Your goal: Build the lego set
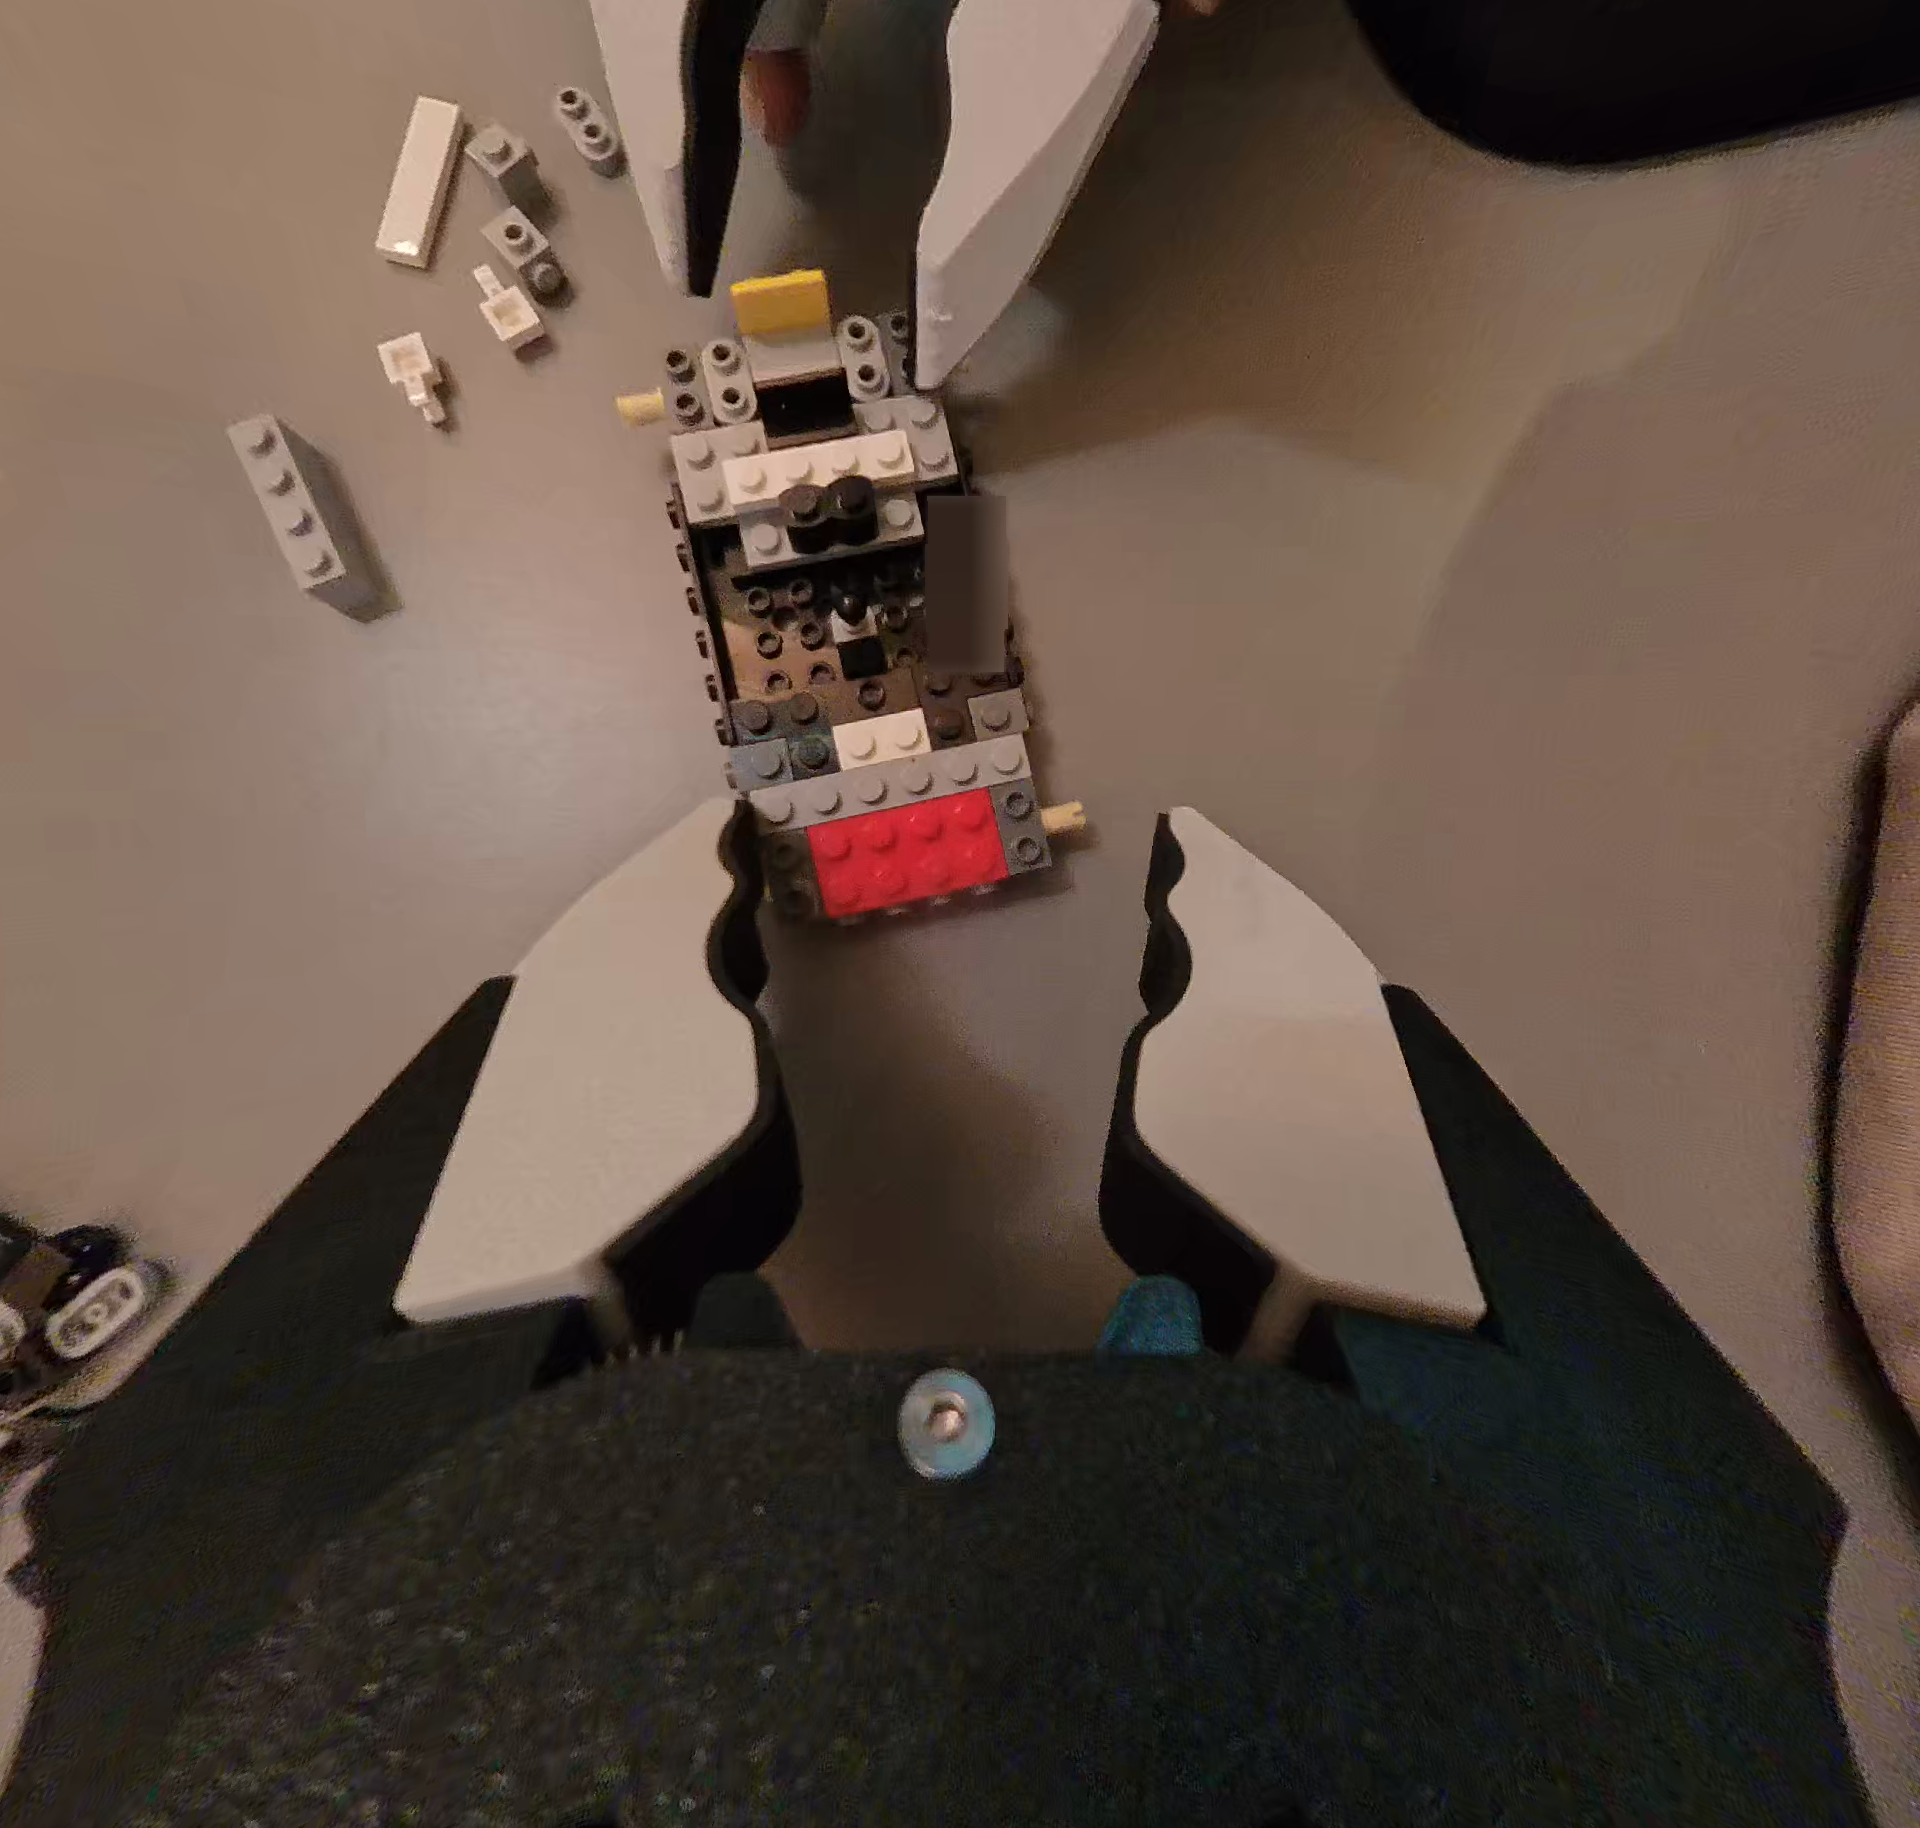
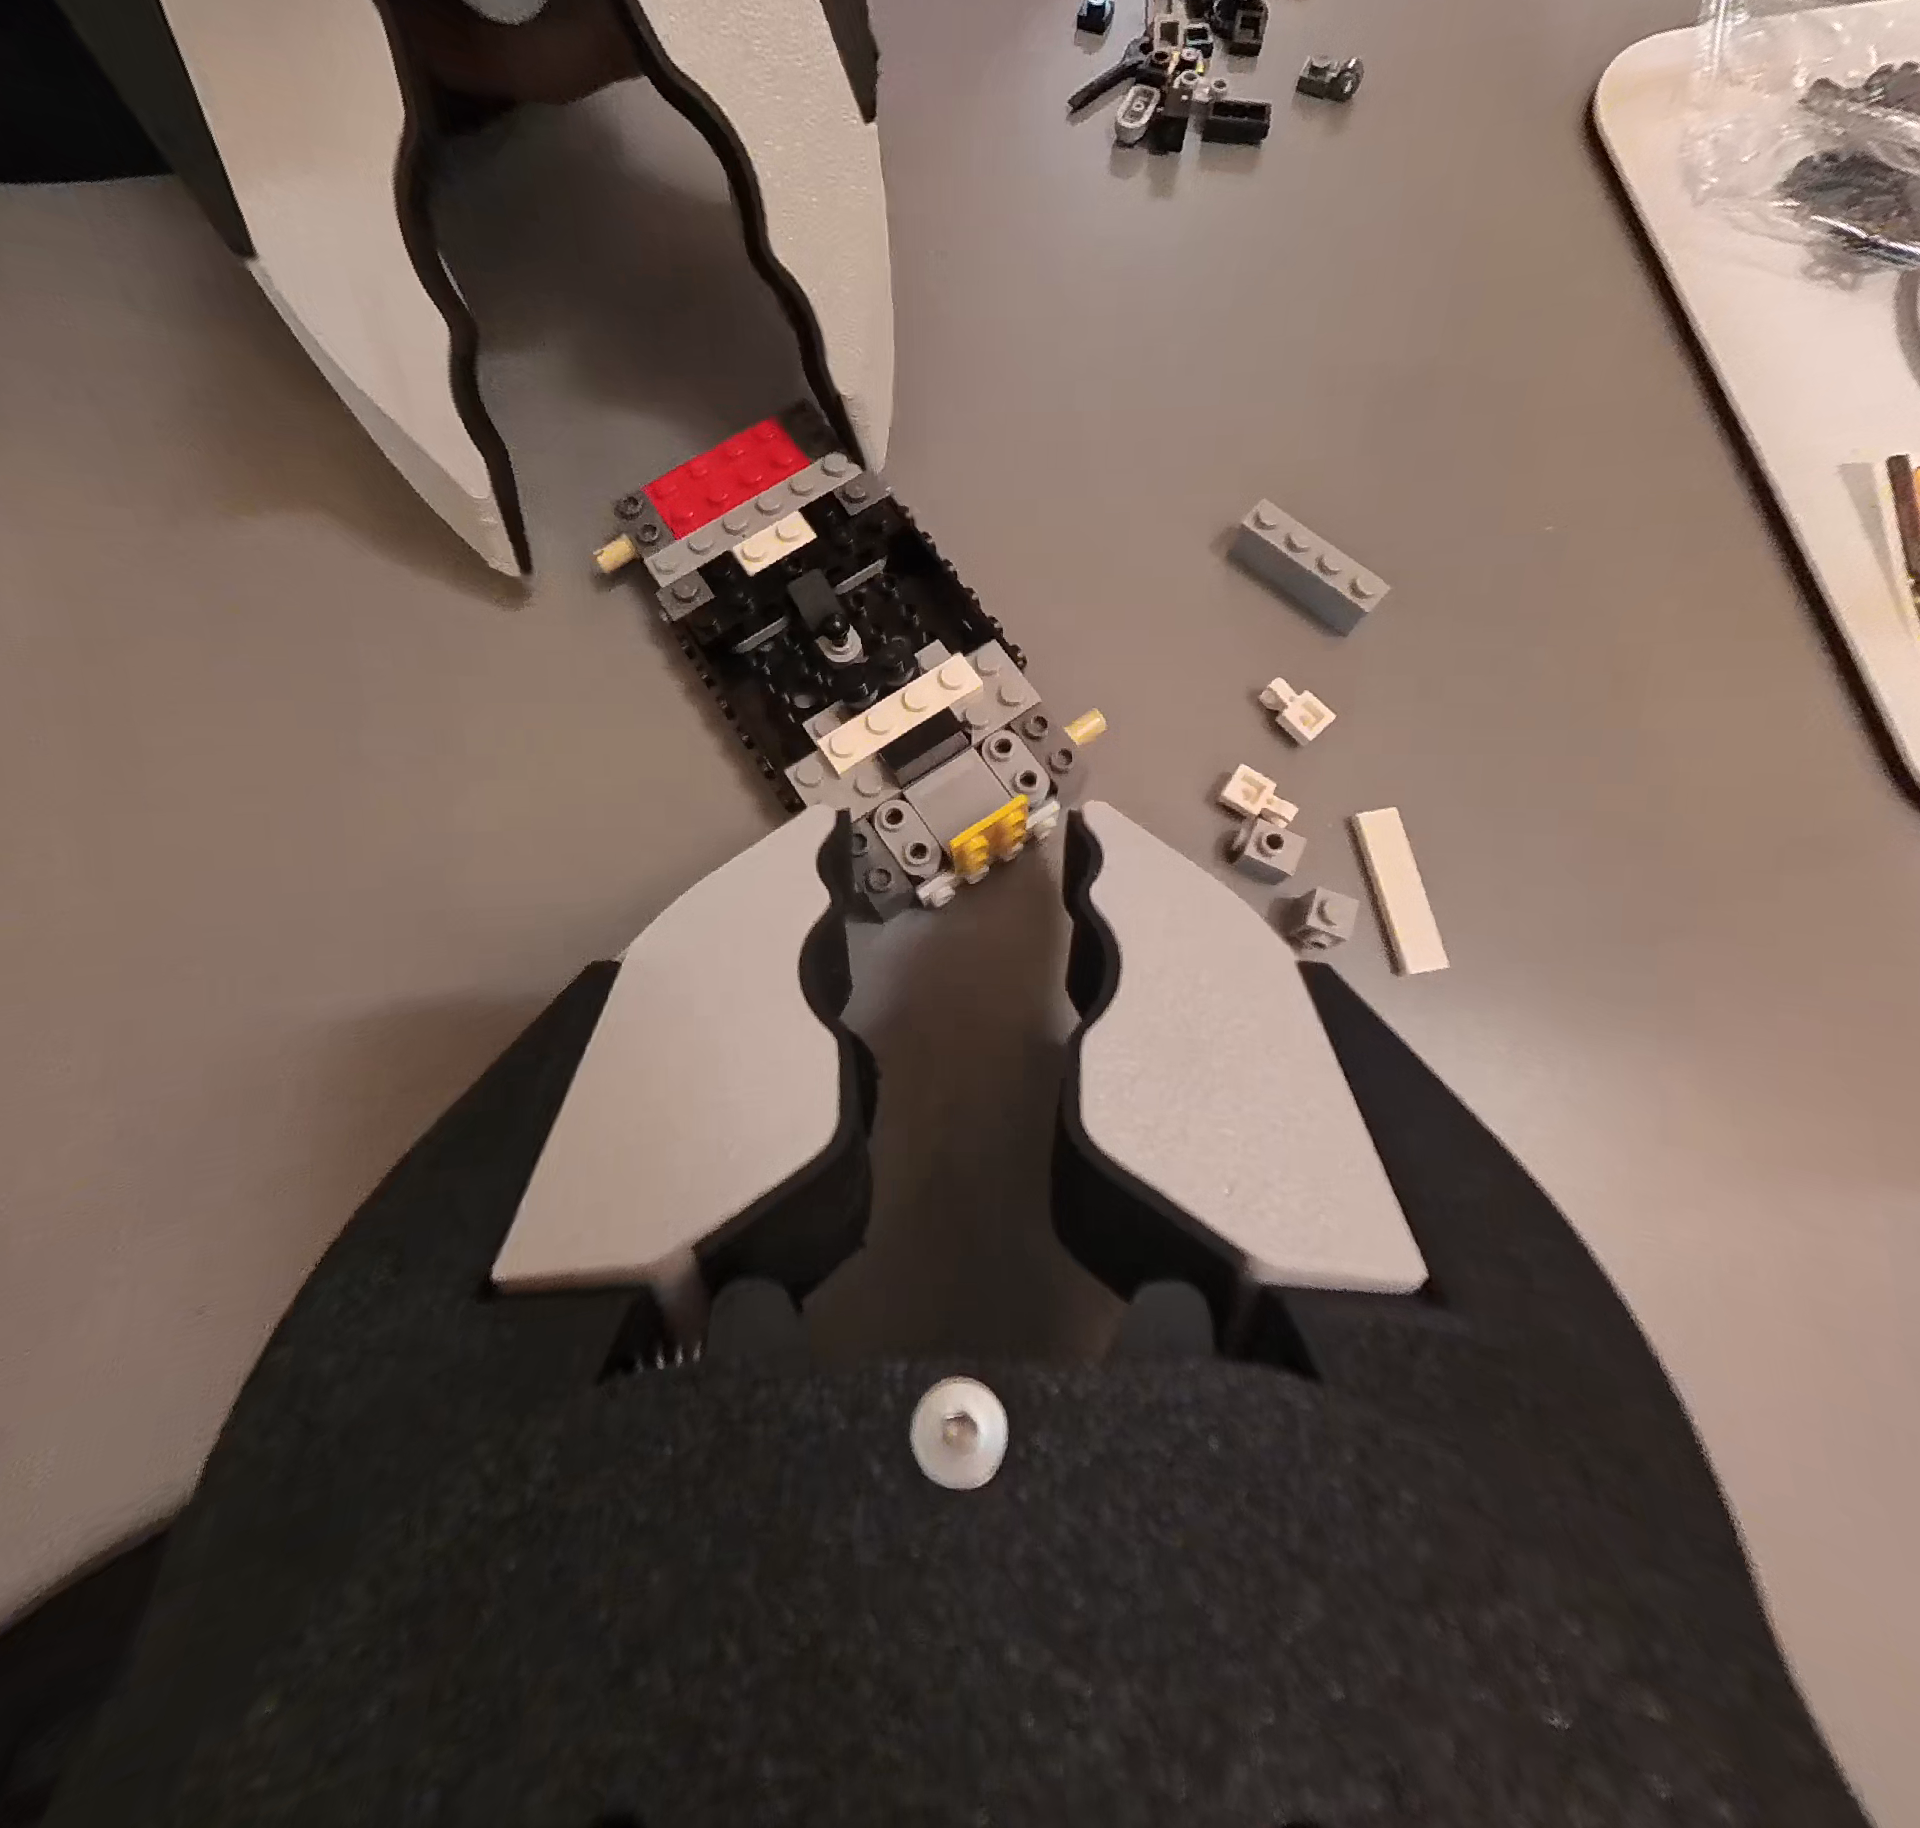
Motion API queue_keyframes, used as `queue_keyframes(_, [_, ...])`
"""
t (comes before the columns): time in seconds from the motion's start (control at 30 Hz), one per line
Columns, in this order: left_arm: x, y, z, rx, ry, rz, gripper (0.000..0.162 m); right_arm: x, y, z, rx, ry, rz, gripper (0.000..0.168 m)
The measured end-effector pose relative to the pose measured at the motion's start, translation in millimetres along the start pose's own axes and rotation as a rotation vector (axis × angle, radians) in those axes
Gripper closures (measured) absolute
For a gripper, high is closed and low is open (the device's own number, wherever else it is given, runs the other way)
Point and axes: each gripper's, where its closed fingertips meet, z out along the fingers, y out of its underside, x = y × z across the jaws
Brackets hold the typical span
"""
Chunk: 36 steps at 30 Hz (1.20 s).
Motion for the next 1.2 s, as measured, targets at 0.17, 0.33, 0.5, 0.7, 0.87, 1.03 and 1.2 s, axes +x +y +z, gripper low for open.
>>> queue_keyframes(0.17, [8, -8, -7, 0.084, 0.090, -0.036, 0.096, -5, 4, -4, -0.021, -0.026, -0.007, 0.132])
queue_keyframes(0.33, [-4, -11, -15, 0.151, 0.081, -0.063, 0.103, -8, -4, -19, 0.034, -0.051, 0.005, 0.132])
queue_keyframes(0.5, [-51, -28, -21, 0.266, -0.095, -0.109, 0.120, 42, -30, -36, 0.110, 0.171, -0.009, 0.140])
queue_keyframes(0.7, [-75, -20, -7, 0.233, -0.159, -0.153, 0.129, 90, -7, -24, -0.069, 0.229, -0.051, 0.146])
queue_keyframes(0.87, [-22, -36, -1, 0.200, -0.023, -0.059, 0.104, 94, 17, -10, -0.110, 0.186, -0.020, 0.148])
queue_keyframes(1.03, [-4, -24, 26, 0.021, -0.068, 0.097, 0.089, 91, 15, -7, -0.075, 0.136, 0.014, 0.149])
queue_keyframes(1.2, [14, -26, 26, 0.041, 0.022, 0.278, 0.098, 88, 17, -2, -0.158, 0.140, -0.064, 0.154])
